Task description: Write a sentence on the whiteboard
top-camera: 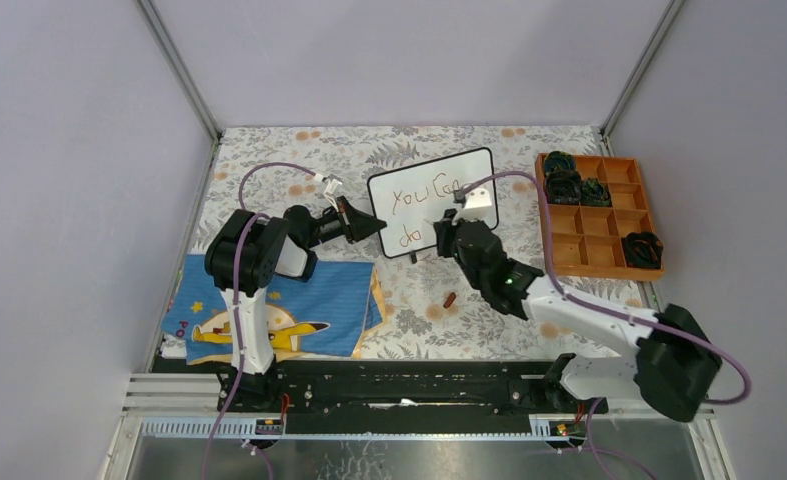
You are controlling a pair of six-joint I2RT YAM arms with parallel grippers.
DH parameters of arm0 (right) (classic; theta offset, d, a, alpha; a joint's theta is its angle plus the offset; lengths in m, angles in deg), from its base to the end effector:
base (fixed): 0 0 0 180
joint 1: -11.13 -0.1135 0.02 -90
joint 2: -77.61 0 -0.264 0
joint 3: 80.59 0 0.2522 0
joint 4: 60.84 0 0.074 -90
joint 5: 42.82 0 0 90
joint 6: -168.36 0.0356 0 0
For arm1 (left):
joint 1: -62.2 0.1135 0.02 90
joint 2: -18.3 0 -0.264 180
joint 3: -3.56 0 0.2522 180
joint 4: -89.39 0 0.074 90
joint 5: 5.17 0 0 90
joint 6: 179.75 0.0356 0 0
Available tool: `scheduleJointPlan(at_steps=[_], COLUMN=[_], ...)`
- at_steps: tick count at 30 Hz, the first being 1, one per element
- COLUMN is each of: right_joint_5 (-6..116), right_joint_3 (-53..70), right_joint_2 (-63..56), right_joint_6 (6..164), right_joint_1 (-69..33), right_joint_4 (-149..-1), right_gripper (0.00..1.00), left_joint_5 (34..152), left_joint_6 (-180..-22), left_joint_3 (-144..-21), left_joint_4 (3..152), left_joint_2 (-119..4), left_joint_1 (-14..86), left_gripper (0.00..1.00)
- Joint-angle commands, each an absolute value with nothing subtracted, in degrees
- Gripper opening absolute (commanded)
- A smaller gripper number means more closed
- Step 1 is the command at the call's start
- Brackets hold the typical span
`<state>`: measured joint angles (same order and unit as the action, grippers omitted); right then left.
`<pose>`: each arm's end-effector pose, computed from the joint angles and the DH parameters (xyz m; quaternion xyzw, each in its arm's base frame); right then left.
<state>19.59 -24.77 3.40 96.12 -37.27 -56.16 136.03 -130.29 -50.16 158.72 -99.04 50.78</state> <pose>0.2049 0.2059 0.2630 -0.0597 0.7755 0.1703 0.6050 0.3367 -0.0963 0.1317 0.1580 0.6662 -0.5535 0.4741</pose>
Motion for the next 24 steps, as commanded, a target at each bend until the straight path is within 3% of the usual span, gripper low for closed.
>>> scheduleJointPlan(at_steps=[1,7,24], right_joint_5=[14.1,15.9,23.3], right_joint_3=[-27.5,-32.5,-34.7], right_joint_2=[12.1,19.3,16.7], right_joint_6=[94.9,97.7,98.5], right_joint_1=[-34.5,-26.8,-26.6], right_joint_4=[-57.6,-58.9,-49.2], right_gripper=[0.0,0.0,0.0], left_joint_5=[136.3,136.2,136.6], left_joint_6=[-128.2,-128.2,-127.3], left_joint_3=[-49.3,-49.4,-49.4], left_joint_4=[156.7,156.8,155.7], left_joint_2=[-98.3,-98.7,-98.5], left_joint_1=[49.9,50.0,49.8], left_gripper=[0.0,0.0,0.0])
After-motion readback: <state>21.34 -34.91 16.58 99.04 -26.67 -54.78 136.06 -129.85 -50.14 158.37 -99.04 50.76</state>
